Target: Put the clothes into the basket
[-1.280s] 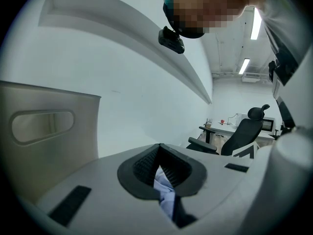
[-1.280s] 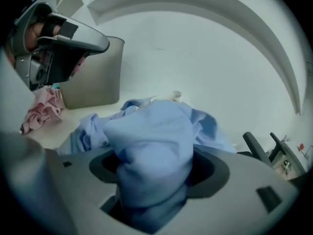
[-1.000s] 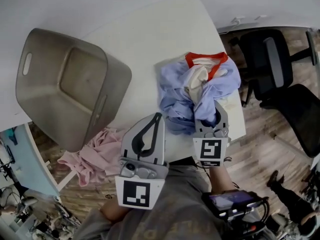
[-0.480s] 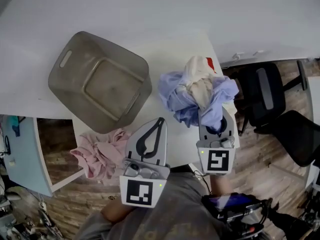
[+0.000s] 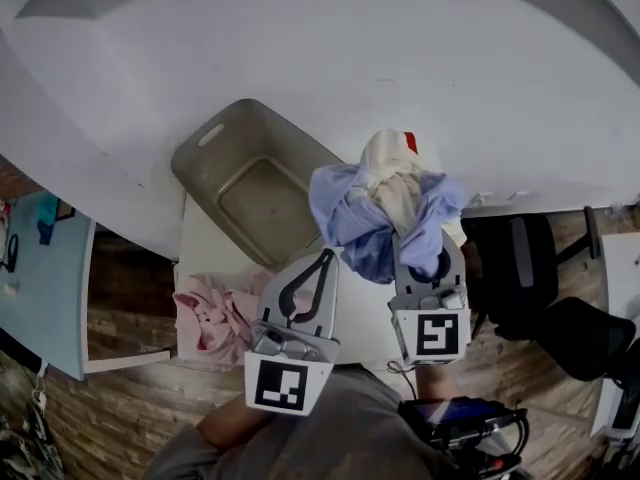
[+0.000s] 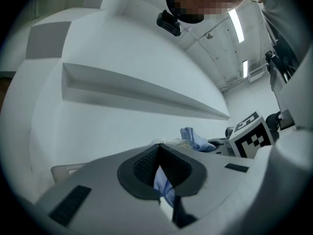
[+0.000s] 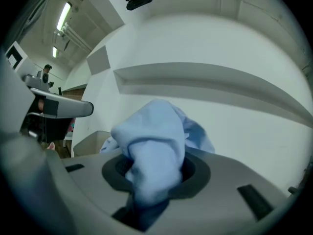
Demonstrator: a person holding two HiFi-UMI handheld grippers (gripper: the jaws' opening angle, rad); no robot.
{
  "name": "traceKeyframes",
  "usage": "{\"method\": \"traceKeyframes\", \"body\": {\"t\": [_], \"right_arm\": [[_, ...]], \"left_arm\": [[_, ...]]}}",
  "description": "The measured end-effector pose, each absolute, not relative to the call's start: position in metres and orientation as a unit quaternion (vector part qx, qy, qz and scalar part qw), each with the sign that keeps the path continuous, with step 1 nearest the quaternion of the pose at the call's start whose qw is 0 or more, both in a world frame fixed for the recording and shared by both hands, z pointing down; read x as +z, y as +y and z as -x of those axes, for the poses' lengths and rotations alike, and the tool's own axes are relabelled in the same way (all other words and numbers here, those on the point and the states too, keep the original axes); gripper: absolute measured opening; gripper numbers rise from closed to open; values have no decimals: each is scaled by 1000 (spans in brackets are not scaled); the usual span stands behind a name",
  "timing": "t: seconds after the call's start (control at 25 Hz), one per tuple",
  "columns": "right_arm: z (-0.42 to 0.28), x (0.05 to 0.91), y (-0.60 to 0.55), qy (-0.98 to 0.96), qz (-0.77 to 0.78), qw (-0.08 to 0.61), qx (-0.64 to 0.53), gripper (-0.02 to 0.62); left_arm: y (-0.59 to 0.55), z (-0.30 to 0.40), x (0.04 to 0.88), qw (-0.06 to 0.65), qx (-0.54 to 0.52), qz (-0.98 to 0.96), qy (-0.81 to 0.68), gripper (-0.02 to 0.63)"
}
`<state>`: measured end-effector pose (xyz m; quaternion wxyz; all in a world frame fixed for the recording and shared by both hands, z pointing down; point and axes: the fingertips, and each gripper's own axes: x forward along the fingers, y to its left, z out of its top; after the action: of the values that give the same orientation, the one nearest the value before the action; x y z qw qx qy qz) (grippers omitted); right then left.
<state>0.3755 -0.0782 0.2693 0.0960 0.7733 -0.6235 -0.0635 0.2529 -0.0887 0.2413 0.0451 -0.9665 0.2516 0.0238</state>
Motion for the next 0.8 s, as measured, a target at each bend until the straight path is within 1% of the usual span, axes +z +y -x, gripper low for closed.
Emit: {"method": "traceKeyframes", "body": {"t": [0.12,0.24,0.48,0.64,0.72,0.8], "right_arm": [[-366,252,-80,-643,-758,79,-81,138],[-331,237,-116,-666,-737,74,-95,138],[-274,239,-182,-710,-693,85,-89,141],[-250,258,-213,-737,-663,114,-60,147],[-239,275,-228,-749,-646,140,-42,165],[-227,292,-239,-761,-625,171,-26,217]], "left_arm": [[-80,-241,231,56,31,959,276,8],[-106,-204,221,60,41,949,308,8],[-147,-141,218,62,40,926,371,8],[-167,-118,225,50,33,913,403,8],[-175,-111,229,45,31,910,412,8],[-183,-106,236,36,27,907,418,8]]}}
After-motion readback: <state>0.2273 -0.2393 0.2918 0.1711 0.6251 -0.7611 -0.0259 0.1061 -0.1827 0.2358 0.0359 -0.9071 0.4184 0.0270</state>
